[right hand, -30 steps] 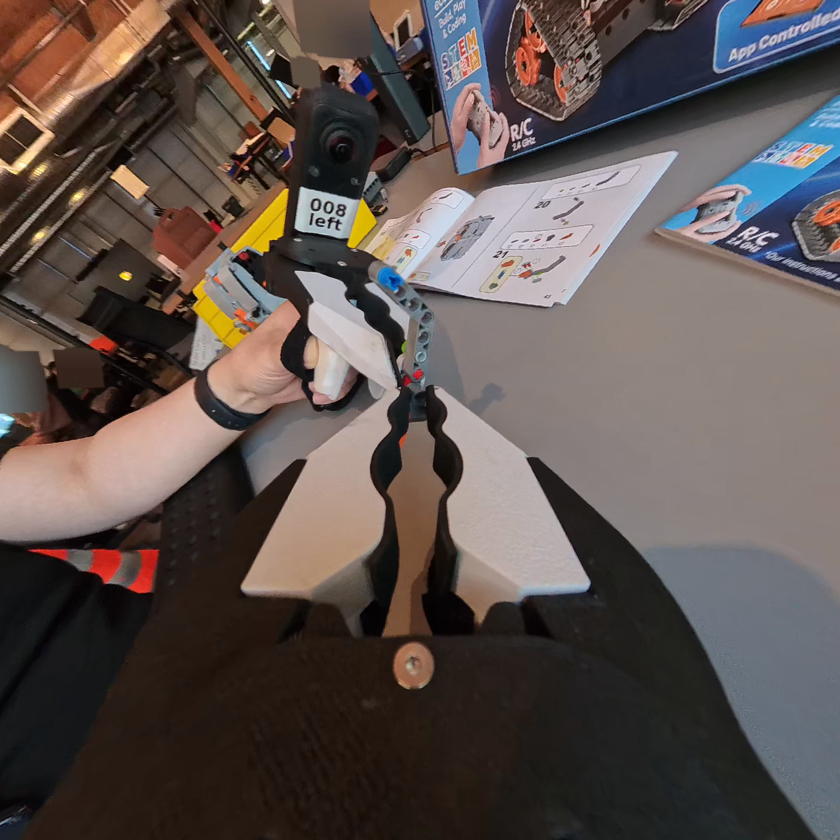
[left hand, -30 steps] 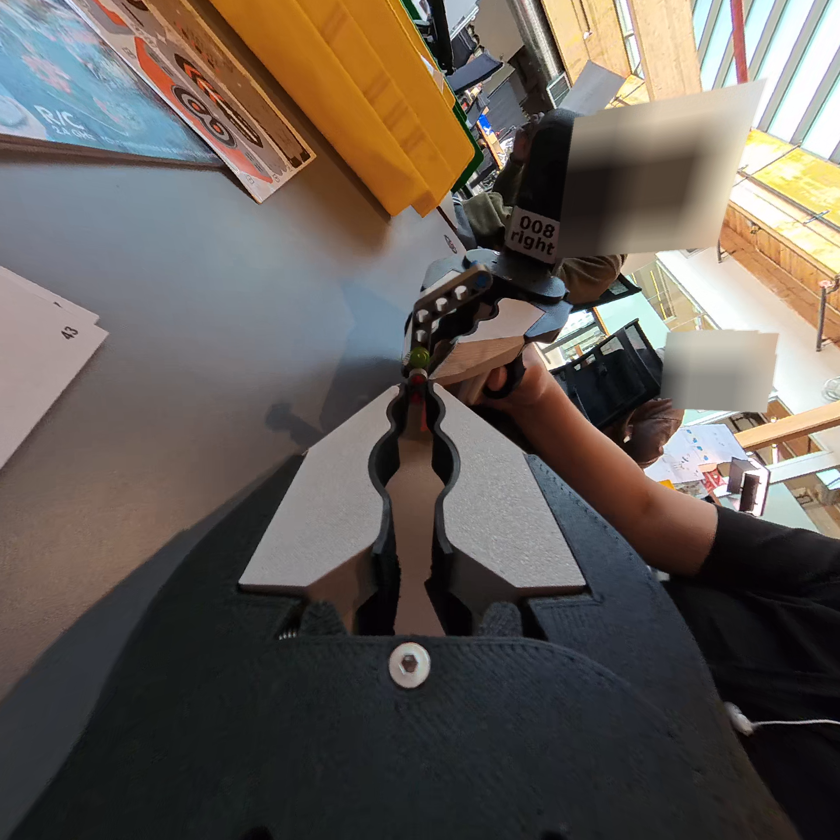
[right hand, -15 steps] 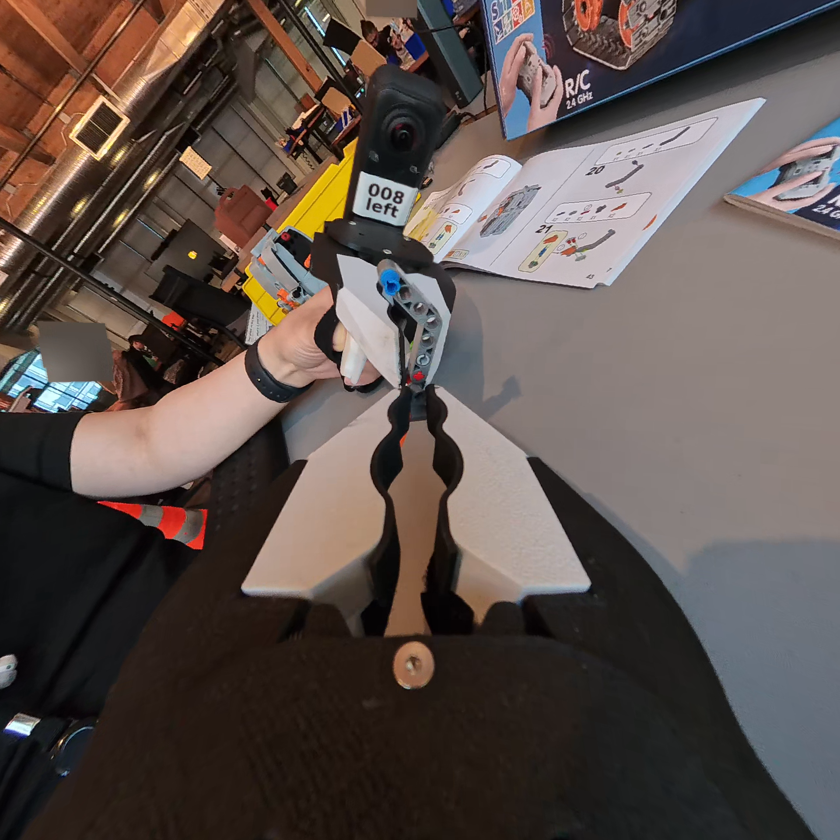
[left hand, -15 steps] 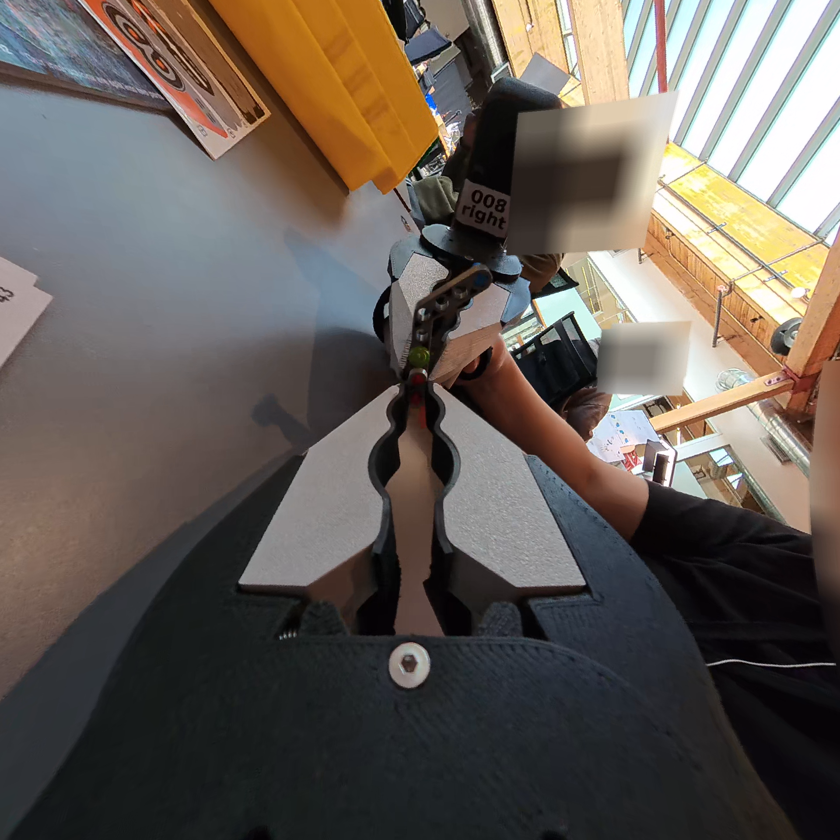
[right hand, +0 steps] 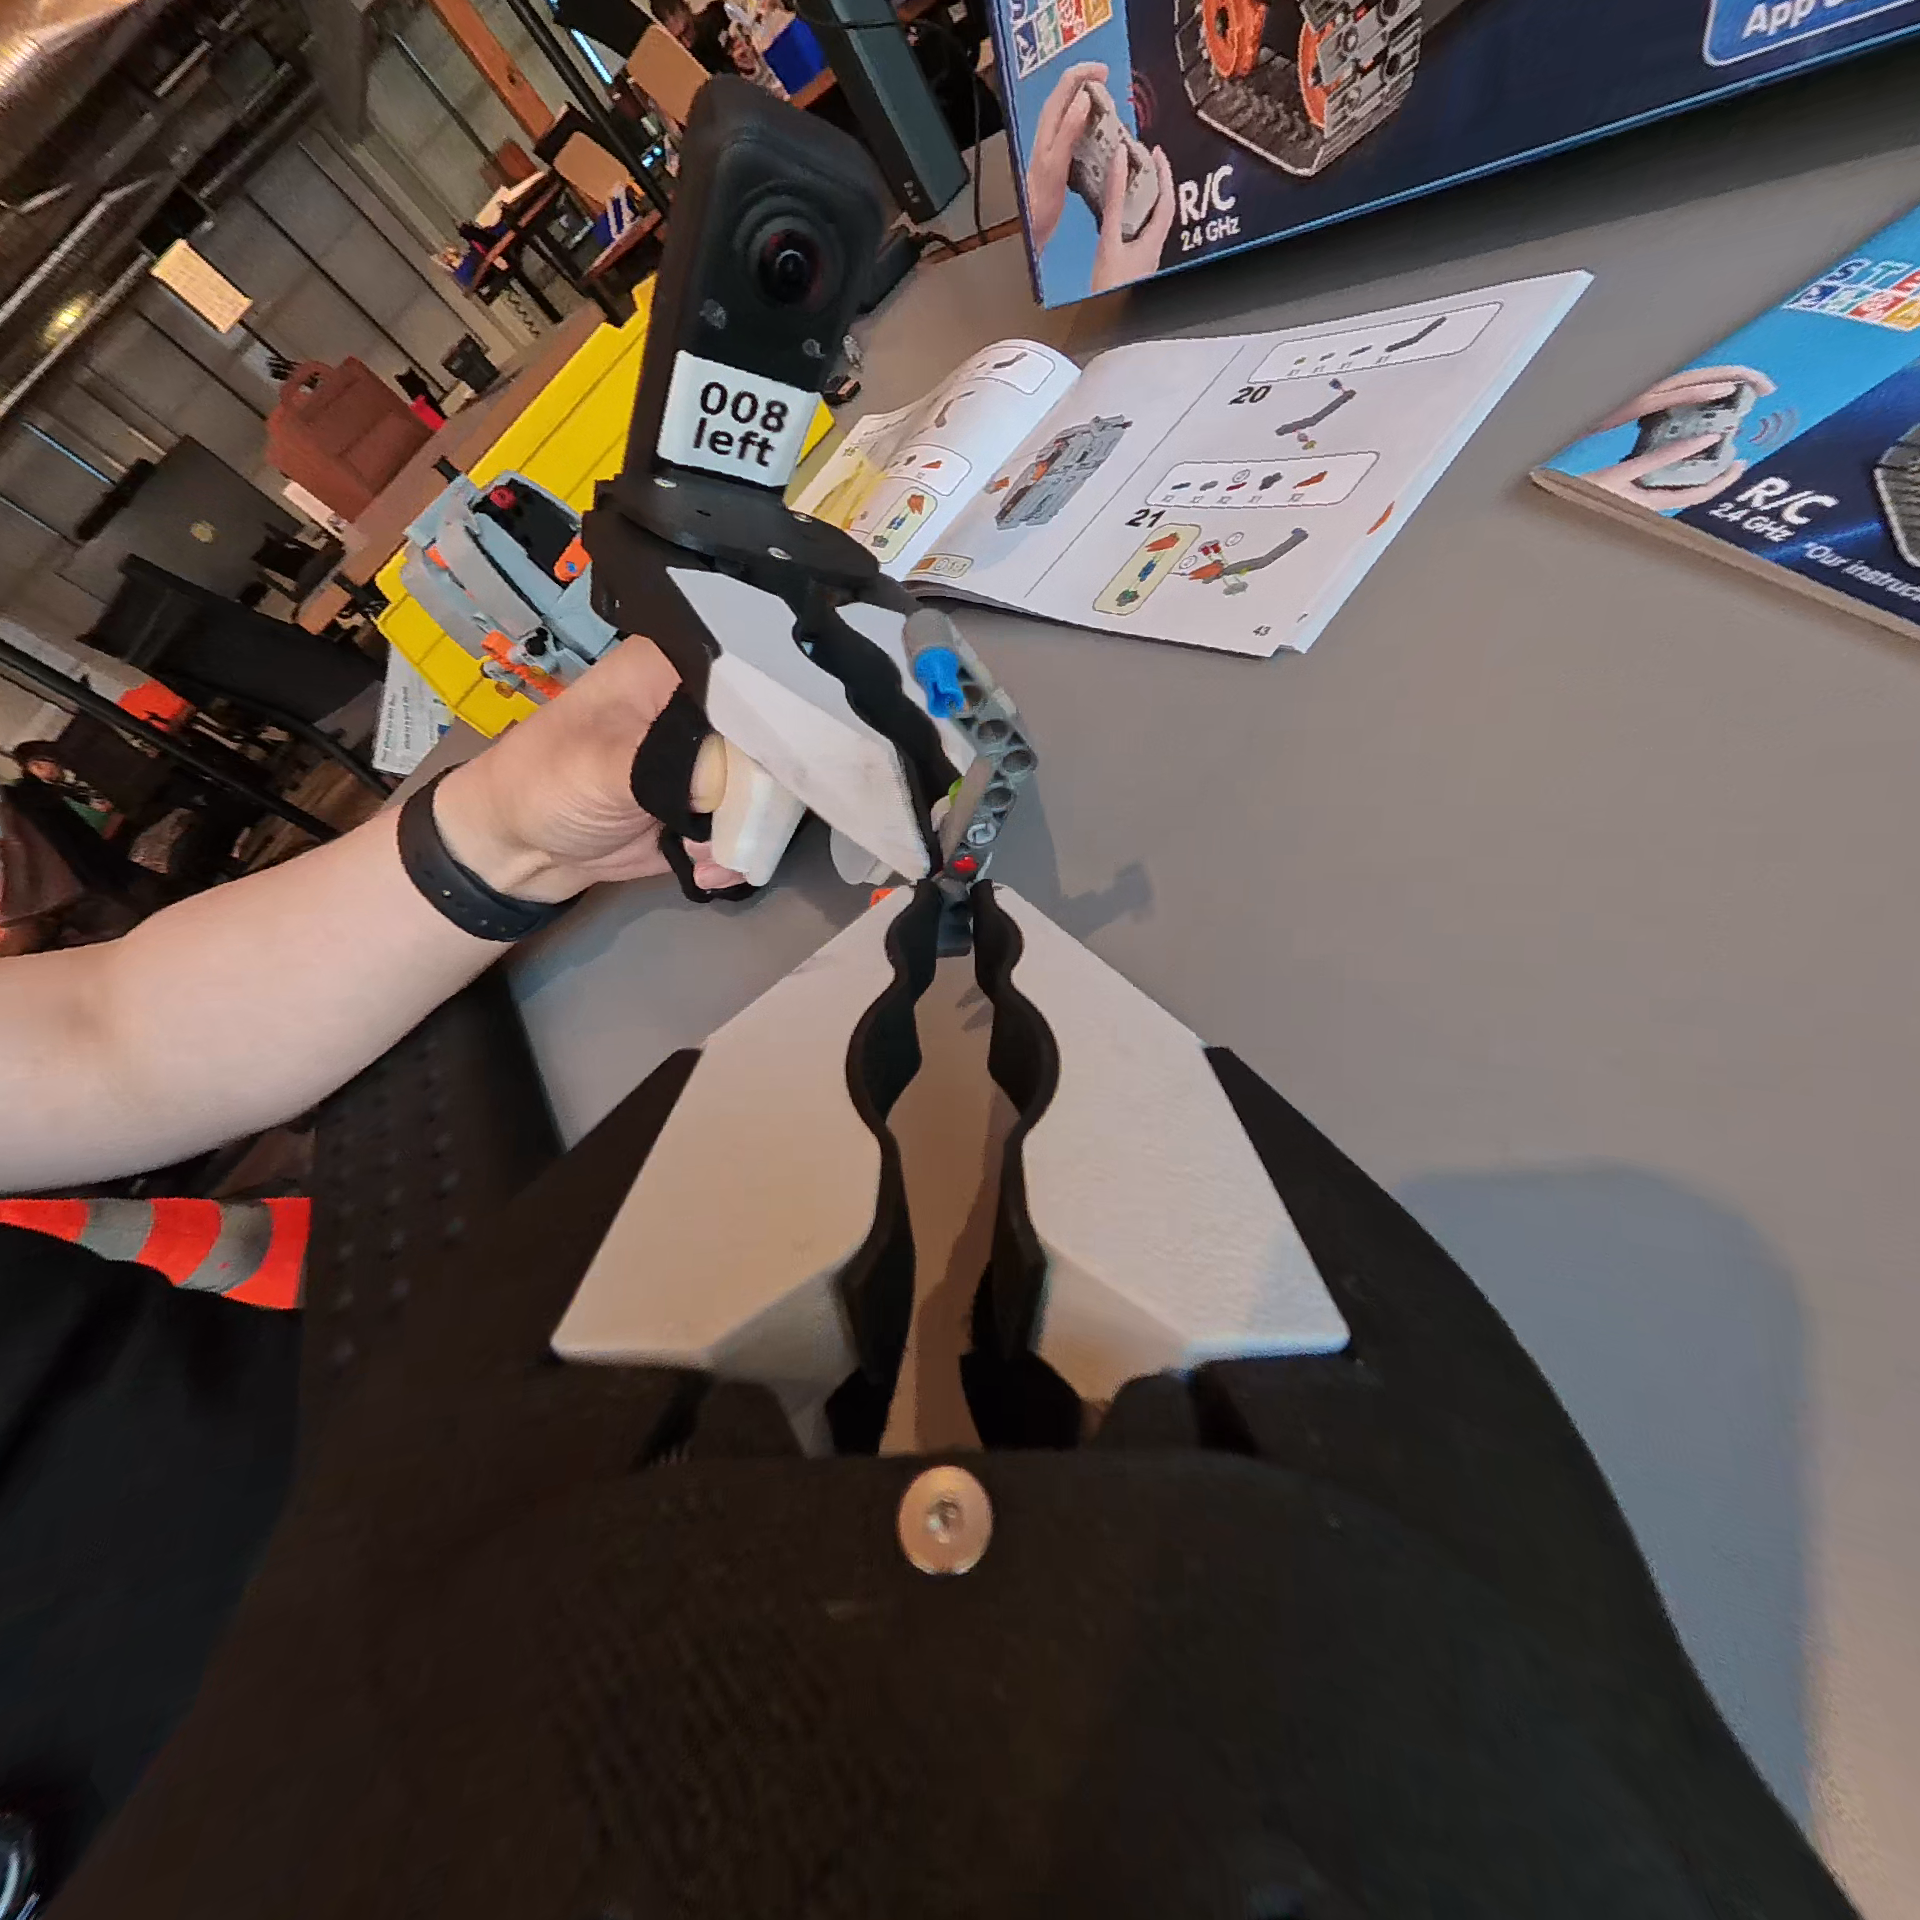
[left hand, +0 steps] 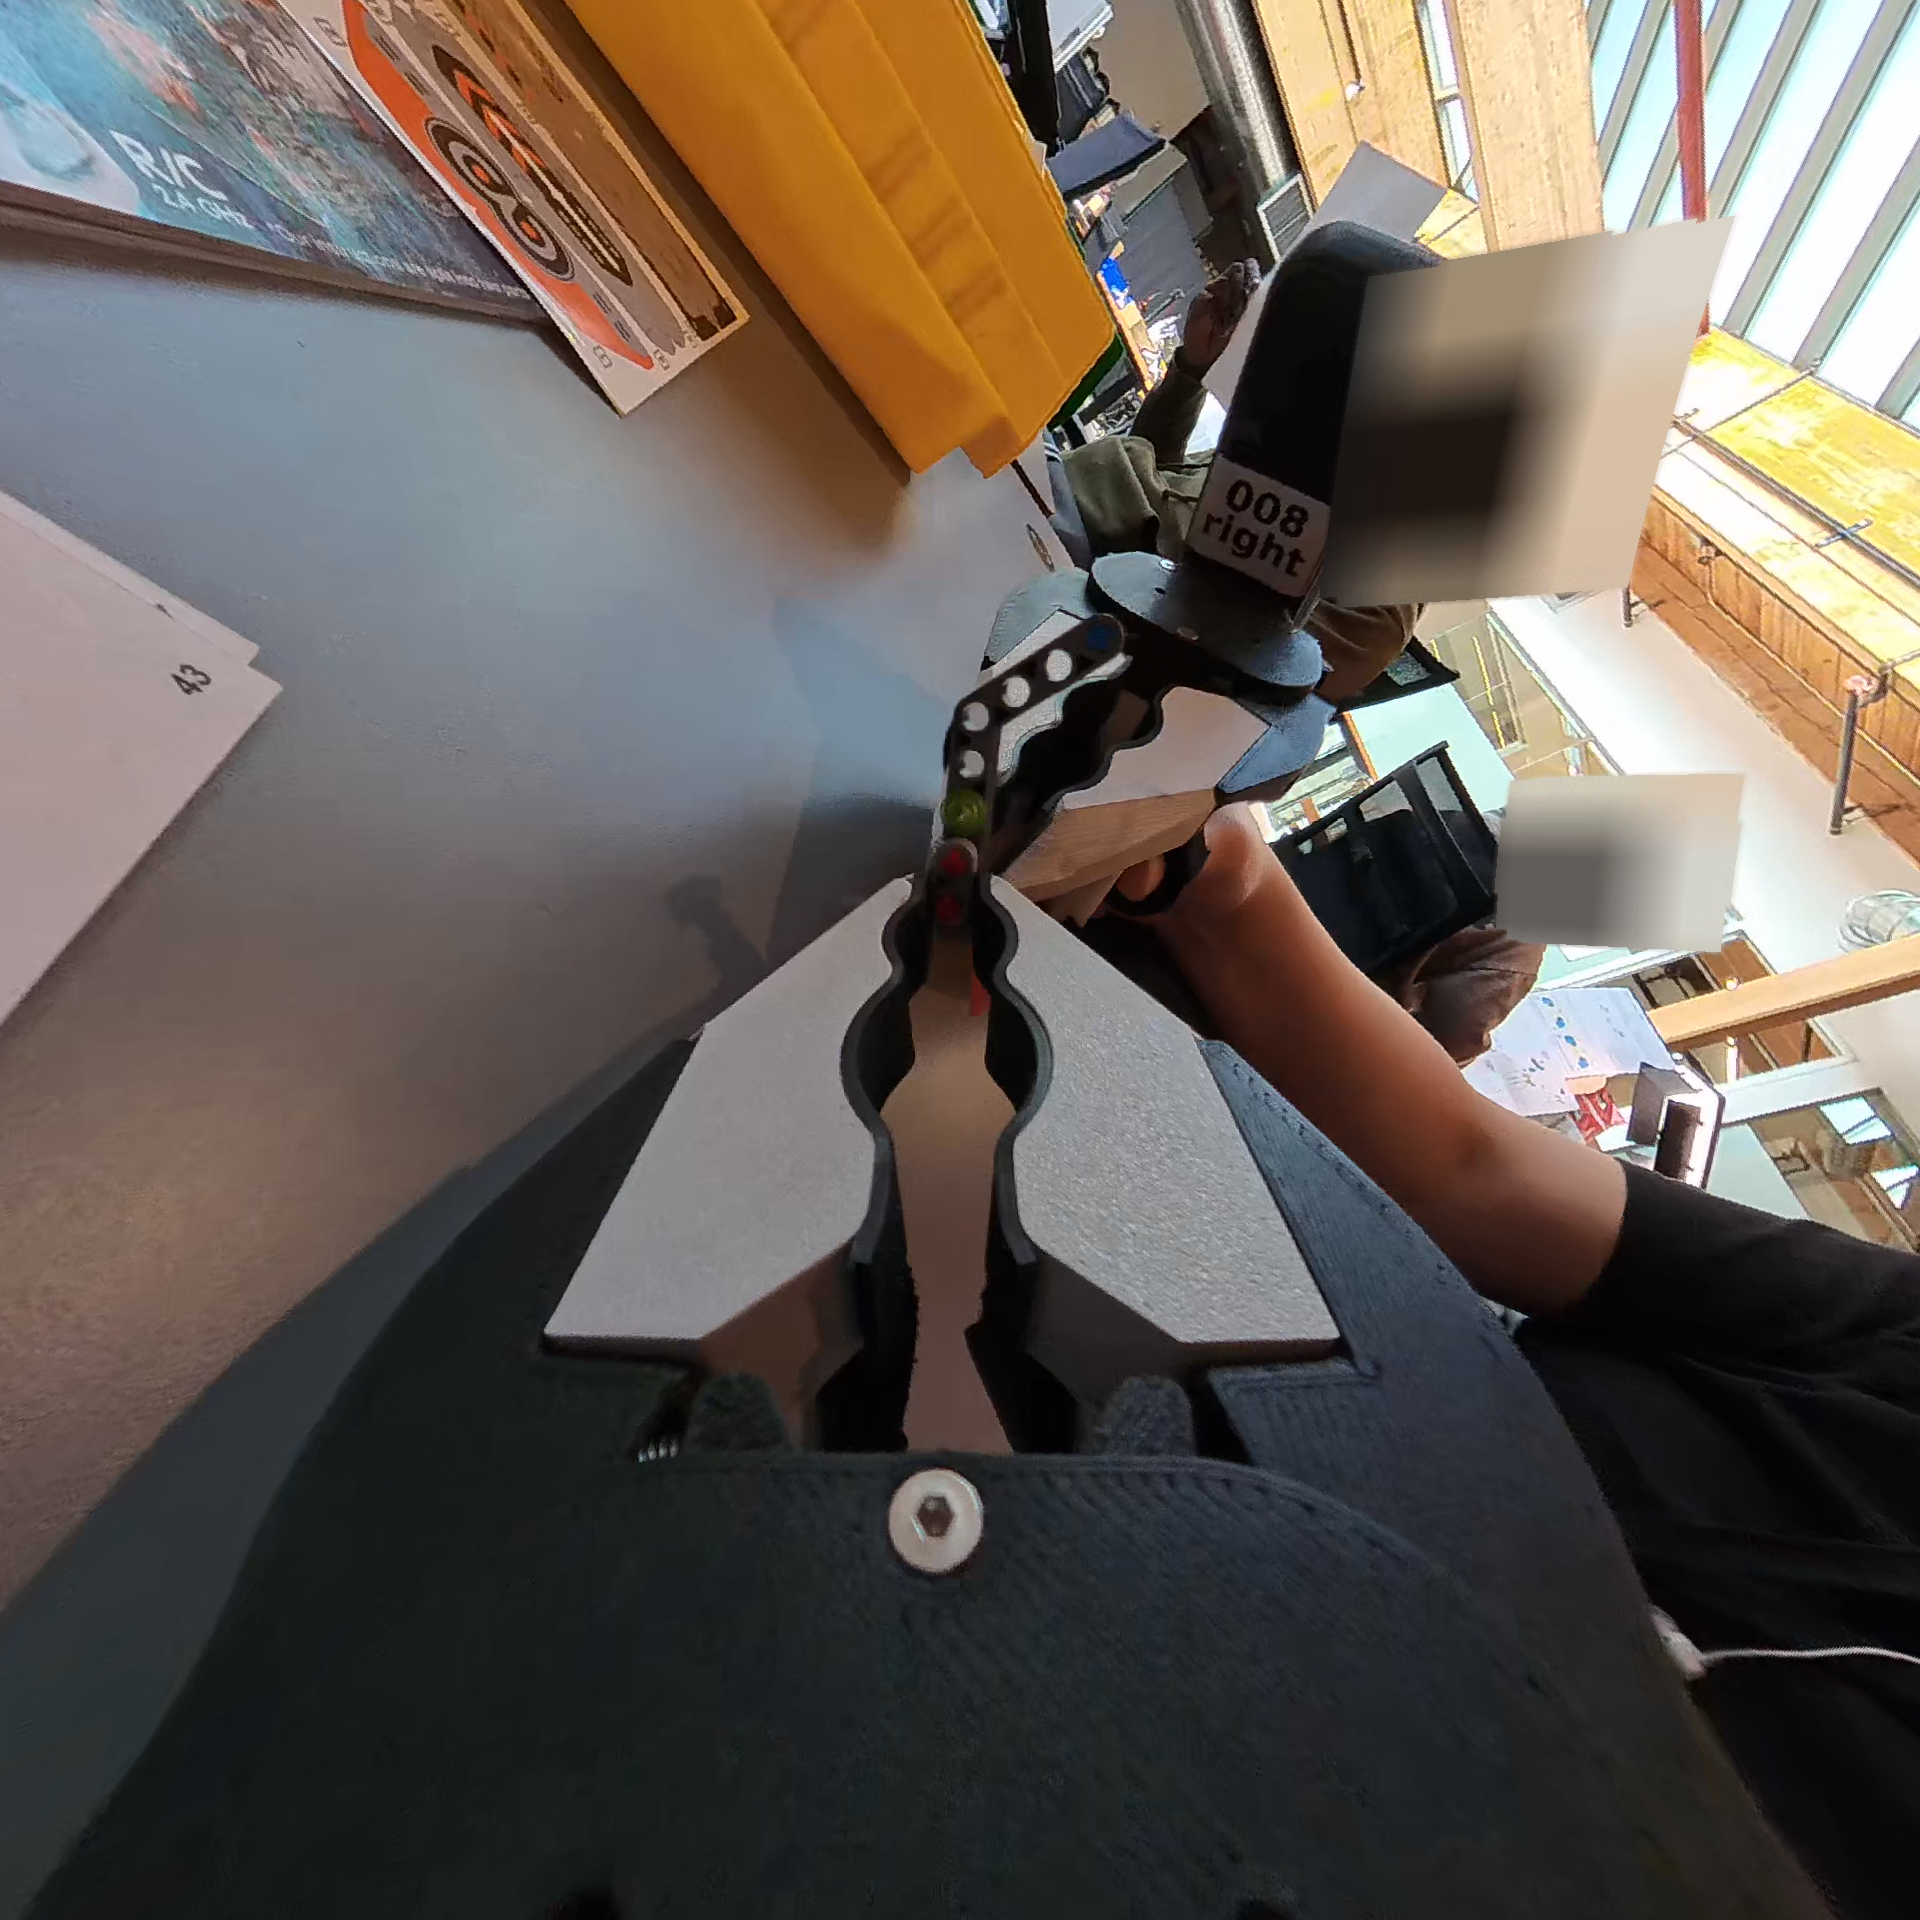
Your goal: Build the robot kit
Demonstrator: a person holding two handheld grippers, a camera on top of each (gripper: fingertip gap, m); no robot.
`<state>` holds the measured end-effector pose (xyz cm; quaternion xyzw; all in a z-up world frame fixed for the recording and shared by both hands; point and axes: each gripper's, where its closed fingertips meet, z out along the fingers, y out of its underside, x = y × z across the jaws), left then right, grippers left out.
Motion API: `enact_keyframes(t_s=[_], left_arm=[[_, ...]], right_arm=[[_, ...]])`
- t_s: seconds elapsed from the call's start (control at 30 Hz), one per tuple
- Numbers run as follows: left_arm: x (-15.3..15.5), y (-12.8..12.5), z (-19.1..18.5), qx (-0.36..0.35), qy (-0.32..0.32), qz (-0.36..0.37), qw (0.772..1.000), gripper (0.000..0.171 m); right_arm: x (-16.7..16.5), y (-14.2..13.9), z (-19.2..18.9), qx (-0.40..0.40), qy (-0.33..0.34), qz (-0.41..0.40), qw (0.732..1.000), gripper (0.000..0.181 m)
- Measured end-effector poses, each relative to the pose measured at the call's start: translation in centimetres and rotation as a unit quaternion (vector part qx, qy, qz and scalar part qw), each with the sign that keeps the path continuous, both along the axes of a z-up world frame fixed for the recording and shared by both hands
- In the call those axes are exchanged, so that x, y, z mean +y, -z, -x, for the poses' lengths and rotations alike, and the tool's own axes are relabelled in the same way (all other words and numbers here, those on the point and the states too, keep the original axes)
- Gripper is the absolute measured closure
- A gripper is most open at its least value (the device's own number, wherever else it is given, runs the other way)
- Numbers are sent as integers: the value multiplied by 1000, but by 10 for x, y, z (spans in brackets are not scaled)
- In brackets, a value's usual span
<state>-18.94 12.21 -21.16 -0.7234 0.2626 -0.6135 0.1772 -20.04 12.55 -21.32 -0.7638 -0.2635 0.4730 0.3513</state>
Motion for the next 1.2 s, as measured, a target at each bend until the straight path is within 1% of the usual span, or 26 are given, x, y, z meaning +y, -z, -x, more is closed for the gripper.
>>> enact_keyframes(t_s=[0.13,0.23,0.3,0.5,0.7,0.8,0.83,0.97,1.03,1.13,1.2], left_arm=[[3,1,0,12,-14,-16,1000,165],[4,-5,-2,-16,-17,-1,1000,165],[3,-8,-4,-27,-14,5,1000,165],[2,-11,-4,-41,-3,26,999,164],[4,-14,-2,-51,-5,31,998,163],[6,-15,1,-56,-10,29,998,166],[5,-14,1,-53,-7,26,998,171],[2,-6,-2,-23,2,21,1000,171],[4,-5,0,-19,-5,23,1000,171],[10,-5,7,-3,-22,-1,1000,171],[12,-11,9,-6,-29,-13,999,171]], right_arm=[[3,0,-1,2,11,4,1000,175],[4,-6,-3,39,9,17,999,175],[3,-8,-4,49,6,23,999,174],[3,-8,-4,51,3,24,998,174],[3,-7,-4,49,3,26,998,174],[3,-7,-4,52,3,30,998,174],[3,-7,-4,52,4,31,998,174],[3,-6,-5,51,5,38,998,174],[5,-4,-10,53,19,49,997,174],[8,2,-18,55,42,85,994,175],[11,12,-23,18,62,89,994,175]])
